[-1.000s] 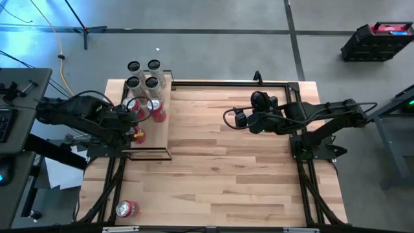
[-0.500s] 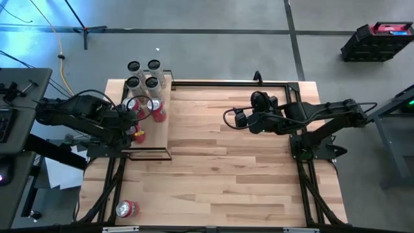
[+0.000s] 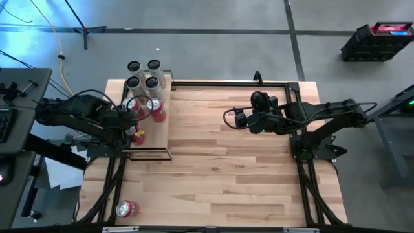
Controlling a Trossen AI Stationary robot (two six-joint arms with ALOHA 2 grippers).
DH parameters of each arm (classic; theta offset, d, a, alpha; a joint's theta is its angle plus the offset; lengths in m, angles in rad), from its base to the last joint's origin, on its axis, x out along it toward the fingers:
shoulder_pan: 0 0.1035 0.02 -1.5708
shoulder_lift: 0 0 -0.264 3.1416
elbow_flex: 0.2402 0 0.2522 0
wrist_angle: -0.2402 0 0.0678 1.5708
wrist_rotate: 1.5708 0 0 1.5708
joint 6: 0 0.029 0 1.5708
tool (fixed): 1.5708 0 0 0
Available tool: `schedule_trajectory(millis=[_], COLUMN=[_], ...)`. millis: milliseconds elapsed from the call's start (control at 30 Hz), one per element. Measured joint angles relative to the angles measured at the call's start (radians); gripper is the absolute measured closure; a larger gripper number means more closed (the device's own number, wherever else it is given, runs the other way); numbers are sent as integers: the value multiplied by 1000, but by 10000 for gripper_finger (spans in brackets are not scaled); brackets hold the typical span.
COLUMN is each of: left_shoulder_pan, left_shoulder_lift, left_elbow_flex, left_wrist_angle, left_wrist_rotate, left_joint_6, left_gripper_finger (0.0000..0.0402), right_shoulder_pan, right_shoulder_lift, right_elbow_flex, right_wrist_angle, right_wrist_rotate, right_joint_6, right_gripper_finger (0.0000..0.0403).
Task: Place canned beverage on shelf
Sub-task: Put the top red soda can on the shelf
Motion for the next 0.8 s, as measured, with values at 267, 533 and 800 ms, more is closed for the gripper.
schedule_trajectory(millis=[267,533,800], left_shoulder_pan=[0,0,0], left_shoulder_lift=[0,1,21], left_elbow_flex=[34,50,50], left_wrist_angle=[6,89,241], left_wrist_rotate=[-13,-20,-87], left_joint_6=[5,17,50], left_gripper_finger=[28,28,28], right_shoulder_pan=[0,0,0], right_shoulder_lift=[0,0,0], right_elbow_flex=[0,0,0], right_wrist_angle=[0,0,0], right_wrist_rotate=[0,0,0], right_joint_6=[0,0,-2], right_gripper_finger=[11,11,11])
